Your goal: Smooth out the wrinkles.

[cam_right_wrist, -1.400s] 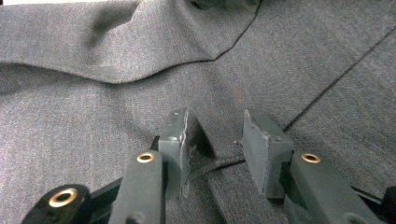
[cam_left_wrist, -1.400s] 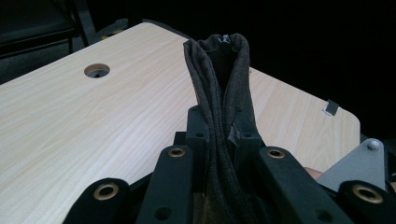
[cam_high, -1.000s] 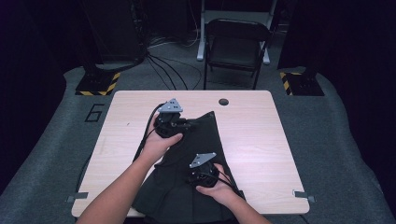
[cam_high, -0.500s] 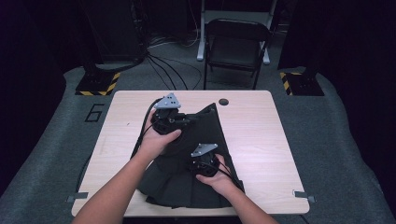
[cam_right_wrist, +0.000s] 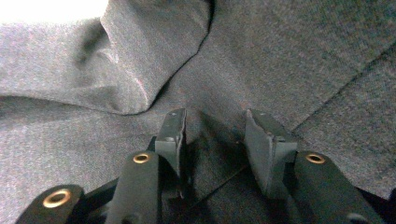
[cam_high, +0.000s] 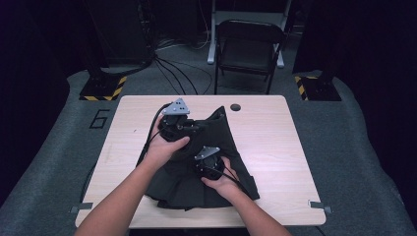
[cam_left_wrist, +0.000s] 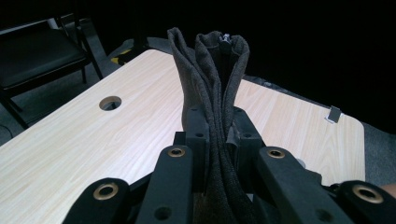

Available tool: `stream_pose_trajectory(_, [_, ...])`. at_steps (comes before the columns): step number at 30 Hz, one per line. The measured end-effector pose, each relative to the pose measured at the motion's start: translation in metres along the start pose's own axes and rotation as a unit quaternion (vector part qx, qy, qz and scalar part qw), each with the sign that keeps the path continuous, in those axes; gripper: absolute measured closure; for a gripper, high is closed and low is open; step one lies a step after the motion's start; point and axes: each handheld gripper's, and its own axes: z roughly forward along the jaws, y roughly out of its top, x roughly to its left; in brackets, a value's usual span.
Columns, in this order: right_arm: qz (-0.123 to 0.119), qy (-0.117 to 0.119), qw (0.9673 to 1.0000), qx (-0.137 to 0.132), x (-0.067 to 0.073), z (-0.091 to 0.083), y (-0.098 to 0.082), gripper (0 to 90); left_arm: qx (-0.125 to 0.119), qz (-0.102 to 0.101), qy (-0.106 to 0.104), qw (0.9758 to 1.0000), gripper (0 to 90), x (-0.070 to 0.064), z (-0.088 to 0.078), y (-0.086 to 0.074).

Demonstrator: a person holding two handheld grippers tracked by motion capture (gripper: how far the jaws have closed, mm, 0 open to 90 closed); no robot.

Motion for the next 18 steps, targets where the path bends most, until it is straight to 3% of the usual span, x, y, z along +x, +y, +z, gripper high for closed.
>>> stream_pose_trajectory(2, [-0.009,-0.006,0.9999,-0.013,-0.002,0.004,0.000,58.8,0.001,0.000,-0.002,1.0000,80.5,0.001,0.001,-0.001])
stream_pose_trajectory(3, [0.009,-0.020,0.9998,-0.003,0.000,0.005,0.000,58.8,0.001,0.000,-0.002,1.0000,80.5,0.001,0.001,-0.001])
stream_pose_trajectory(7, [0.015,-0.029,0.9995,0.002,-0.003,0.007,-0.001,58.8,0.005,-0.001,0.001,1.0000,80.4,0.003,0.002,-0.004])
stream_pose_trajectory(15, [0.010,-0.020,0.9998,-0.001,-0.008,0.011,-0.002,54.9,0.002,-0.015,0.013,0.9998,80.1,0.013,-0.002,-0.012])
stream_pose_trajectory(17, [0.033,-0.017,0.9993,0.009,-0.006,0.006,-0.001,53.1,0.001,-0.018,0.015,0.9997,79.8,0.013,-0.002,-0.013])
stream_pose_trajectory(18, [0.033,-0.017,0.9993,0.009,-0.006,0.006,-0.001,53.1,0.002,-0.015,0.016,0.9998,79.8,0.014,-0.002,-0.014])
